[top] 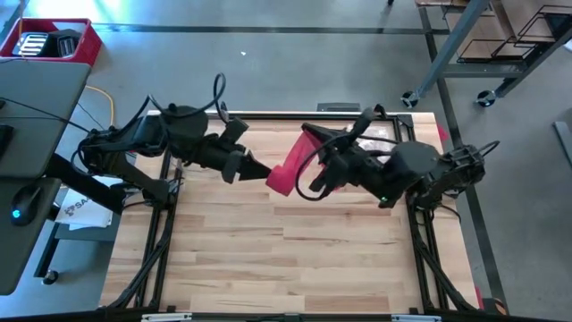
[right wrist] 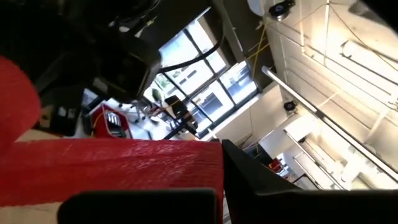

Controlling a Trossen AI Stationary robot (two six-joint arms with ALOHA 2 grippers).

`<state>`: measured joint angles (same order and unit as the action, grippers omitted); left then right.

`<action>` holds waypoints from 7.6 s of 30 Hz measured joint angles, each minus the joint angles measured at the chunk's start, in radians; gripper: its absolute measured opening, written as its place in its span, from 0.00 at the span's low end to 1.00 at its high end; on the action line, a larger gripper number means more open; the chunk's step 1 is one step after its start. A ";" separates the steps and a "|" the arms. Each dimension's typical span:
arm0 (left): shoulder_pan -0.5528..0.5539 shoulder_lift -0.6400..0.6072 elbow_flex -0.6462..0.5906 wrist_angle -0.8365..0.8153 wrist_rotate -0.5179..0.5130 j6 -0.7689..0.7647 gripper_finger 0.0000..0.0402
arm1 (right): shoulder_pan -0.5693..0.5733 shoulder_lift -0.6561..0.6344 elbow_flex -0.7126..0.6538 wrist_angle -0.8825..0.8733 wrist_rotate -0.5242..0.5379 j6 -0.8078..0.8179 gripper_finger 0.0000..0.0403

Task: Roll bandage
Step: Roll the red bandage

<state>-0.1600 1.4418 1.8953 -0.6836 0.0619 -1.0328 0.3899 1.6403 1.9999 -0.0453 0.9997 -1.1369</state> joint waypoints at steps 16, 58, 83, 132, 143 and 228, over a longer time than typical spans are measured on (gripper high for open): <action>-0.031 0.003 -0.002 -0.005 0.018 0.093 0.00 | -0.063 -0.110 0.000 -0.003 -0.011 0.159 0.00; -0.083 0.031 -0.003 0.109 0.003 0.127 0.00 | -0.127 -0.064 0.014 -1.352 -0.483 1.395 0.31; -0.034 0.030 -0.002 0.107 -0.240 0.208 0.00 | -0.037 -0.254 -0.530 -0.909 -0.910 1.561 0.42; -0.003 0.031 -0.001 0.207 -0.255 0.487 0.00 | -0.093 -0.158 -0.101 -0.434 -0.591 0.933 0.42; -0.003 0.035 -0.001 0.204 -0.270 0.476 0.00 | -0.097 -0.128 -0.087 -0.413 -0.532 0.891 0.28; -0.150 0.083 -0.003 0.304 -0.564 1.382 0.37 | -0.356 -0.142 -0.090 -0.496 -1.238 1.474 0.03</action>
<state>-0.3097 1.5252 1.8923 -0.3792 -0.5022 0.3492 0.0336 1.4983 1.9099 -0.5411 -0.2386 0.3374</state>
